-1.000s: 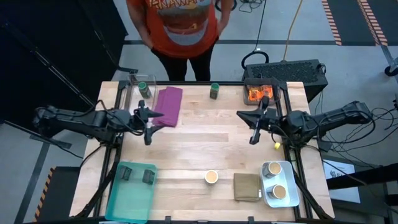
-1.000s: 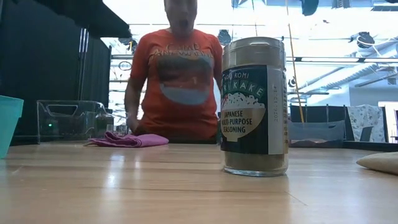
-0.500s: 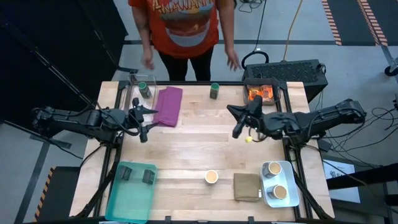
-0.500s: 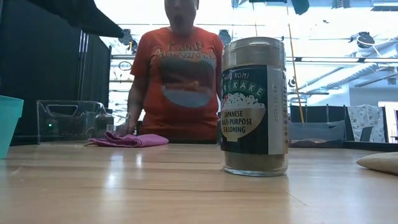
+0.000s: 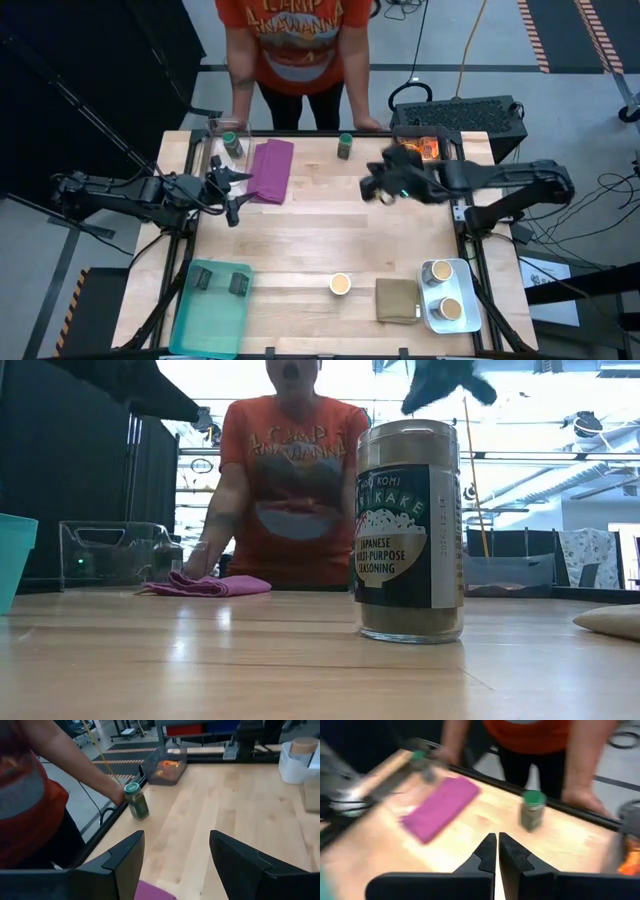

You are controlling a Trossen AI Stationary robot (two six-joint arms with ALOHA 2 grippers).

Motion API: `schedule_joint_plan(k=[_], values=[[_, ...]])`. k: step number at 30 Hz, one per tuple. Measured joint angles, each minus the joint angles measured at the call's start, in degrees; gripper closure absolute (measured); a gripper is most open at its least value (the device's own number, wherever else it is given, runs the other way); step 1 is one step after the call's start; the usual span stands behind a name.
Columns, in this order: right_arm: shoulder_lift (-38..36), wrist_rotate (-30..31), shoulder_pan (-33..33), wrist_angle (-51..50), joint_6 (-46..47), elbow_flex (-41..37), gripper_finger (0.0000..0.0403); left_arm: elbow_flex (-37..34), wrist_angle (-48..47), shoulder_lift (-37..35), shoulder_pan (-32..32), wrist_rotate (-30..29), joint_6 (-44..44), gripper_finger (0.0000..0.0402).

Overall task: Sort spices by type
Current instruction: Put the green seasoning bottle into the transparent bin

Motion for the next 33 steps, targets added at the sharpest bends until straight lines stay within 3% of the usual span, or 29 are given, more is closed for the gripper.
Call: schedule_joint_plan(k=[4,10,16,21,33], values=[[4.9,-3.97,-9.51,1.73,-3.96,0.03,0.0403,0.02,2.45,-0.04,0.0,-0.22,-0.02,0.0171],[13.31,-13.23,-23.07,12.98,-14.43,0.03,0.0403,0.02,2.4,-0.01,0.04,-6.14,0.34,0.0171],[21.61,-20.8,-32.11,21.83,-20.98,0.03,0.0403,0.02,2.39,0.0,0.45,-7.65,4.1,0.0171],[26.57,-22.09,-34.73,21.77,-22.27,0.01,0.0403,0.02,2.41,0.0,1.45,-9.08,4.44,0.0171],[29.62,-20.0,-31.59,24.57,-21.51,0.05,0.0402,0.02,2.21,0.0,1.44,-9.09,4.65,0.0171]])
